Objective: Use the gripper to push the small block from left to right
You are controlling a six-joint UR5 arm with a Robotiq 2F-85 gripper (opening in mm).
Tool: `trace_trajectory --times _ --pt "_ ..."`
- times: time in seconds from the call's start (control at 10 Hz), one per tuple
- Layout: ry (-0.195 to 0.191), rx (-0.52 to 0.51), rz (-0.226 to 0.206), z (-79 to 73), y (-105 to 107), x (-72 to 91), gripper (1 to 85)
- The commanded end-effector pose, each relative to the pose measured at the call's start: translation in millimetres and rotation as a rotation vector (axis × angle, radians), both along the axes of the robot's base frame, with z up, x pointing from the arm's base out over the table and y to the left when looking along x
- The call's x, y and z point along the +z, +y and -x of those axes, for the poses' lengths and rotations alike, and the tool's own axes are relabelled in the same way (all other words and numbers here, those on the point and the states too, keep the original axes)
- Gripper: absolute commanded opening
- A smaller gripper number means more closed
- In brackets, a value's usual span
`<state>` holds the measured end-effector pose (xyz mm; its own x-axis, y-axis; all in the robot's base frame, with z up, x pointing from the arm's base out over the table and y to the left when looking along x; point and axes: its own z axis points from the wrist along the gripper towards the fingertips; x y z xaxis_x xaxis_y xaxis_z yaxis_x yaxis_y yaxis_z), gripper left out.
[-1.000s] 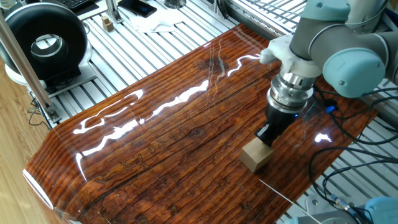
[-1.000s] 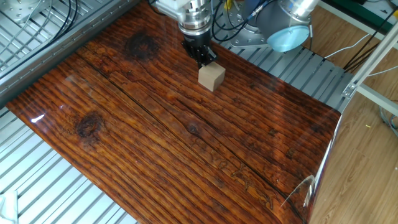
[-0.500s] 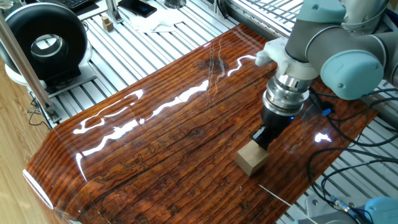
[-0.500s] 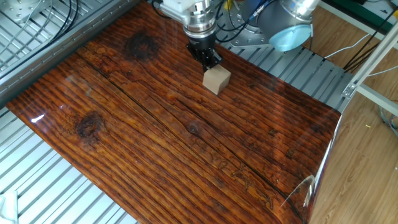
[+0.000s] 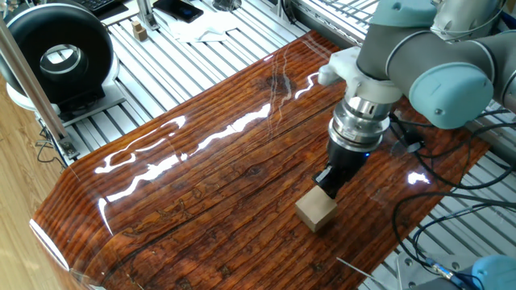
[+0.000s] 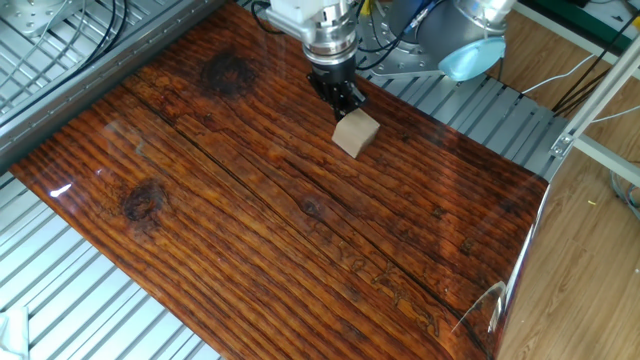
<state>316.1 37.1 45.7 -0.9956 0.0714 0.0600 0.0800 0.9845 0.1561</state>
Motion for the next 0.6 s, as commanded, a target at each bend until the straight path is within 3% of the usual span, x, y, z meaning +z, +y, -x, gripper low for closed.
trace_trajectory --times 0.0,0.5 --pt "-0.006 0.001 -0.009 -4.3 9.1 4.0 1.0" --pt "-0.014 0.017 0.02 -7.0 3.0 1.0 1.0"
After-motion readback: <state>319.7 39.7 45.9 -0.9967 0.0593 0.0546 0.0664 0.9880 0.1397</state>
